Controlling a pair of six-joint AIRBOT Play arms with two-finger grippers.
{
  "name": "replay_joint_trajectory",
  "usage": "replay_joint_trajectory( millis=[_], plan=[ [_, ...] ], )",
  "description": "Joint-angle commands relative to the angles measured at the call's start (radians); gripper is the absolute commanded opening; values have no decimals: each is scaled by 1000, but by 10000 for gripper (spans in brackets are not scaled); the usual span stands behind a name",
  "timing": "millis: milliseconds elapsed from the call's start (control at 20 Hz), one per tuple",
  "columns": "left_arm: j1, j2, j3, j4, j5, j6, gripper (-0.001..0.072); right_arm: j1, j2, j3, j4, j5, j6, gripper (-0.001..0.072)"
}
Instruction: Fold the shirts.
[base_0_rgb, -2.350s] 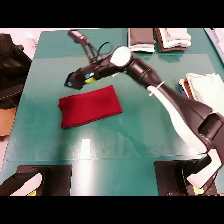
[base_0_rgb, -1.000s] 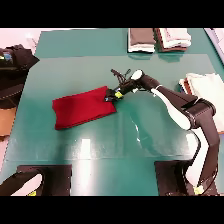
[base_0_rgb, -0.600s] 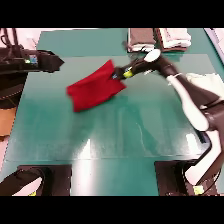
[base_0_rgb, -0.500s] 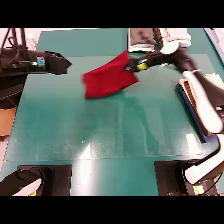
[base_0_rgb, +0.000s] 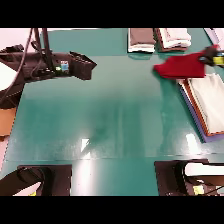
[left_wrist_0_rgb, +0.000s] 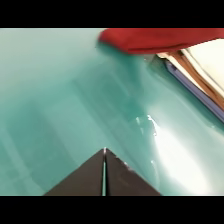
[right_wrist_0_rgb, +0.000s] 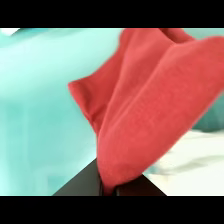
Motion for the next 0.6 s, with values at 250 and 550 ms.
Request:
replay_joint_trajectory(
  millis=[250,550],
  plan=[
    [-45,-59,0,-18,18,-14,24,-195,21,55,122,-66,1,17],
    [-45,-59,0,-18,-11,-12,24,-156,21,309,118,-6,1,16]
  ],
)
